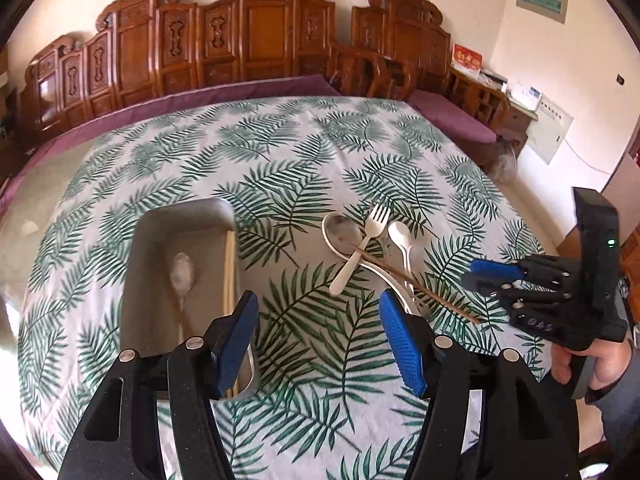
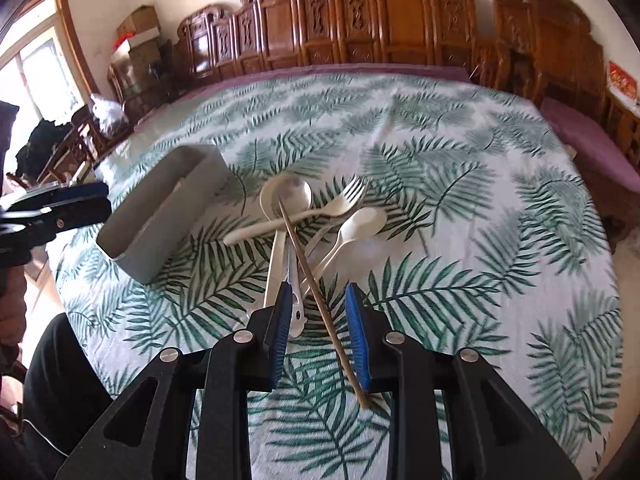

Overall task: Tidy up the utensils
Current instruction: 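Grasp a wooden chopstick from the pile with the right tool while the left approaches, then grasp the white plastic fork with the left tool while the right holds the chopstick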

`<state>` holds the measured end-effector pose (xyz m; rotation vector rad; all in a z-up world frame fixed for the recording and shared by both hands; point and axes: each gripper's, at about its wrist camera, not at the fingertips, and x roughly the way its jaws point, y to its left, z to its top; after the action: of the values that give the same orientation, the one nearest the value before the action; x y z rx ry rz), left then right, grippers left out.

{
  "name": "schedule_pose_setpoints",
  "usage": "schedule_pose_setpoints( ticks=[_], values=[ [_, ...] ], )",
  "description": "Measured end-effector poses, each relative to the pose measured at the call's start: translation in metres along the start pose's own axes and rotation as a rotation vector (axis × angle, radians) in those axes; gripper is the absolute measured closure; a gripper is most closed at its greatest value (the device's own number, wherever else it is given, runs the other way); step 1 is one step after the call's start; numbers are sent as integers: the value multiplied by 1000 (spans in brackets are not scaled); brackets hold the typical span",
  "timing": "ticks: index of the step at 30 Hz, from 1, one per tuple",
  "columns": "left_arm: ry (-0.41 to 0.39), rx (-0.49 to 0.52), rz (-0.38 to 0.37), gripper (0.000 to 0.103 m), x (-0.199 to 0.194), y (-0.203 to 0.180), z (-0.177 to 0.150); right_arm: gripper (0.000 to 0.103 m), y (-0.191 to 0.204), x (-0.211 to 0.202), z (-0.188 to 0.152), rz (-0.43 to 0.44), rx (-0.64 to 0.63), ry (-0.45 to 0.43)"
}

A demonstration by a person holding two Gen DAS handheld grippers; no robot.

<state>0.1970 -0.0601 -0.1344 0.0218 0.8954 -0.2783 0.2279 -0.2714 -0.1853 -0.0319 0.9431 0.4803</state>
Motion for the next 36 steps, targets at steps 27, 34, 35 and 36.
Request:
schedule_pose_setpoints(
  ticks=[27, 34, 35, 36],
  values=[
    [241, 141, -110, 43, 82, -14, 37, 97, -21, 55, 28, 58, -44, 275],
    [190, 166, -97, 43, 83, -18, 39, 97, -31, 23, 39, 15, -14, 166],
    [183, 173, -95, 44, 85, -19, 39, 97, -31, 19, 38, 7, -20, 141],
    [182, 181, -95, 47, 89, -21, 39, 97, -30, 15, 35, -4, -29, 125]
  ],
)
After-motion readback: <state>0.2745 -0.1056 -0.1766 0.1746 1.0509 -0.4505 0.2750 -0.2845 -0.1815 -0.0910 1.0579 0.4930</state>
